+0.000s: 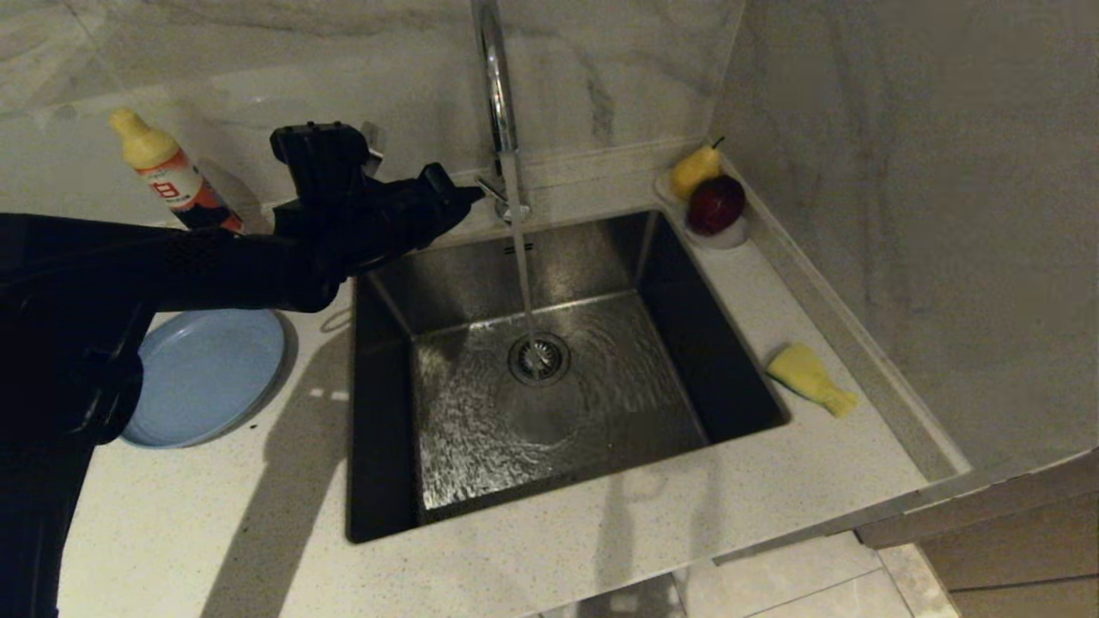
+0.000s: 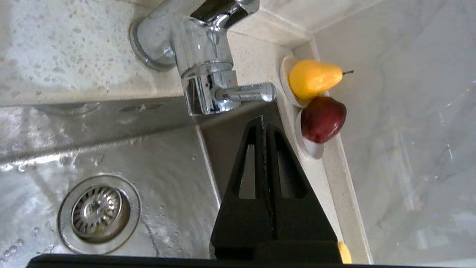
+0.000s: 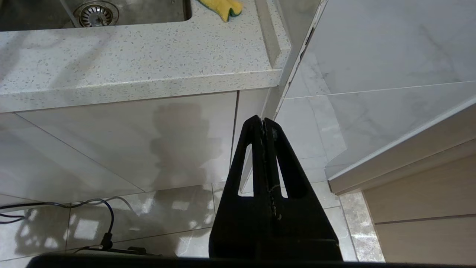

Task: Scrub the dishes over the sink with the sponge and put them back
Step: Turn off the faucet

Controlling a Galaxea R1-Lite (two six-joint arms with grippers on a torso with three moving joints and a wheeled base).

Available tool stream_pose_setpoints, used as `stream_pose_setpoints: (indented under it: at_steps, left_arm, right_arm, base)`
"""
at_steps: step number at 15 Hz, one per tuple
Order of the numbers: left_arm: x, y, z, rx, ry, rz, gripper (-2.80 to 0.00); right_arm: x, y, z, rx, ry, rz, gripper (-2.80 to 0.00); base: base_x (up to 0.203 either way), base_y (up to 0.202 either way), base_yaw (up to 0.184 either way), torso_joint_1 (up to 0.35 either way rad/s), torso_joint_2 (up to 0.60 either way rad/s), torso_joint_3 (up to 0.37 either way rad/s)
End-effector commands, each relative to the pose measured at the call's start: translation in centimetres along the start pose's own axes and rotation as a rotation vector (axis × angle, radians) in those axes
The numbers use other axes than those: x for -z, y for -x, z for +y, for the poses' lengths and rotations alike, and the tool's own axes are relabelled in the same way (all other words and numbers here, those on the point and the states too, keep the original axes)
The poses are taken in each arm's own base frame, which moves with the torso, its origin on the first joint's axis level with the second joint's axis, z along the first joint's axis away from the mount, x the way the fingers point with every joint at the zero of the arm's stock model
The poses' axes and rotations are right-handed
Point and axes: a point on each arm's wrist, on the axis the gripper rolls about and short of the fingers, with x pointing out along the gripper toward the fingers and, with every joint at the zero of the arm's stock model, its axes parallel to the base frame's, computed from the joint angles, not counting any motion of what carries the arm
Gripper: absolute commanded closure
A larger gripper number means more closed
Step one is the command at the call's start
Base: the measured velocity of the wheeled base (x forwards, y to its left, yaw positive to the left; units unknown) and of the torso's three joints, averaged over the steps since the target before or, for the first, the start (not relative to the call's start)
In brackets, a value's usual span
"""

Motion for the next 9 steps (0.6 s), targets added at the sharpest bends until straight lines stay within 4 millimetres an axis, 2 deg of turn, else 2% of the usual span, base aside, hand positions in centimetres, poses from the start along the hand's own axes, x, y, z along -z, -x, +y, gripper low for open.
stream_pose_setpoints:
  at_steps: [1,9]
  left_arm:
    - [0.6,-0.78,0.52,-0.009,0.001,-0.019,0.0]
    - [0.3,-1.57,0.76,-0.012,-0.009,-0.064,0.0]
  right_arm:
    - [0.0,-0.01,0.0,-0.001,0.001,0.001,0.0]
    - [0.0,-0.01,0.0,-0.001,0.001,0.001,0.0]
  base:
    - [0.0,0.0,0.0,0.0,0.0,0.0]
    - [0.0,0.0,0.0,0.0,0.0,0.0]
